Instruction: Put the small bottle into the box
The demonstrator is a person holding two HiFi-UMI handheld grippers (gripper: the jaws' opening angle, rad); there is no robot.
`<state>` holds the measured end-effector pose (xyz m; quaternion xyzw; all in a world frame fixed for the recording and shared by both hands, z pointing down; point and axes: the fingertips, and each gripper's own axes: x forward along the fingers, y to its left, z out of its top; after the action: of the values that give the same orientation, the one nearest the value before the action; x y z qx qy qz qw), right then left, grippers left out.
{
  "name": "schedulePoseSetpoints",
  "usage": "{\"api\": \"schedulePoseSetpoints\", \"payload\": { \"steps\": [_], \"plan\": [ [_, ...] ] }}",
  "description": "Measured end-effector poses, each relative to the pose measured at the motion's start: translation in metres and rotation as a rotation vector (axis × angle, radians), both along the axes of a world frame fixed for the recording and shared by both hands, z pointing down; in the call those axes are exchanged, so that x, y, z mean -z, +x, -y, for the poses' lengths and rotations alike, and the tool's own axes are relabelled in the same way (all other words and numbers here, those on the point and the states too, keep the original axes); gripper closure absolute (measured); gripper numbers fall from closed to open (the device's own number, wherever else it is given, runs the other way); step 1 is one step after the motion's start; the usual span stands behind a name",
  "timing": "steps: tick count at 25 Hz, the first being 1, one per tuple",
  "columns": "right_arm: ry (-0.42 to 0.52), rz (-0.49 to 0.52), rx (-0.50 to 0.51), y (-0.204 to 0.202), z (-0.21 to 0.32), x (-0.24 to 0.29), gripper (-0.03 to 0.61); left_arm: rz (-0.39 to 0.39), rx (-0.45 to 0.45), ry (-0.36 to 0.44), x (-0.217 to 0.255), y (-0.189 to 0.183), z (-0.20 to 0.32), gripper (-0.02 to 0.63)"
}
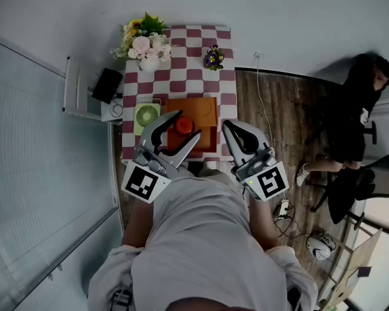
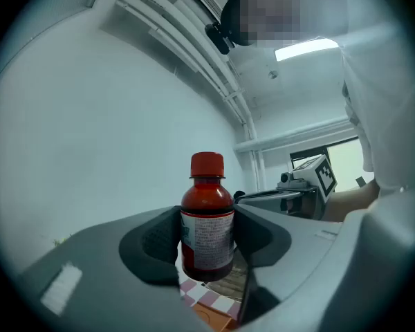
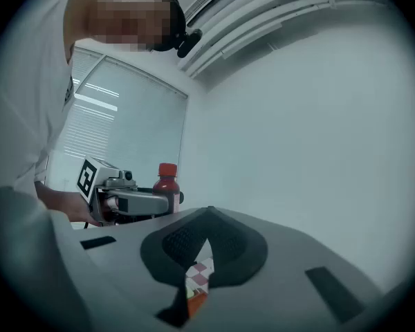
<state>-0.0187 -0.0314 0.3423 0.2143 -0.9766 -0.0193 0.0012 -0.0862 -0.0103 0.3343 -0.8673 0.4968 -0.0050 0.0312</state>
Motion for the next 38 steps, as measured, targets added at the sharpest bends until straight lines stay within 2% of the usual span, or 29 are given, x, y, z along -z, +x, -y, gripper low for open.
{"api": "schedulePoseSetpoints", "payload": {
  "steps": [9, 16, 18, 22, 38],
  "plan": [
    [0.000, 0.021, 0.016, 0.001, -0.001, 0.003, 0.578, 0.014, -0.021, -0.014, -0.007, 0.004, 0.000, 0.394],
    [-0.105, 0.090, -0.021, 0.019, 0.013, -0.009, 0.577, 0.089, -0.034, -0.021, -0.015, 0.006, 0.000, 0.394],
    [-0.140, 0.100, -0.019, 0.022, 0.015, -0.014, 0.577, 0.076, -0.022, -0.021, -0.014, 0.002, 0.000, 0.394],
    [-0.172, 0.115, -0.010, 0.025, 0.017, -0.018, 0.577, -0.004, 0.022, -0.010, -0.007, -0.005, 0.002, 0.394],
    [-0.162, 0.110, 0.016, 0.024, 0.030, -0.025, 0.577, -0.010, 0.138, 0.000, -0.010, -0.037, 0.004, 0.394]
  ]
}}
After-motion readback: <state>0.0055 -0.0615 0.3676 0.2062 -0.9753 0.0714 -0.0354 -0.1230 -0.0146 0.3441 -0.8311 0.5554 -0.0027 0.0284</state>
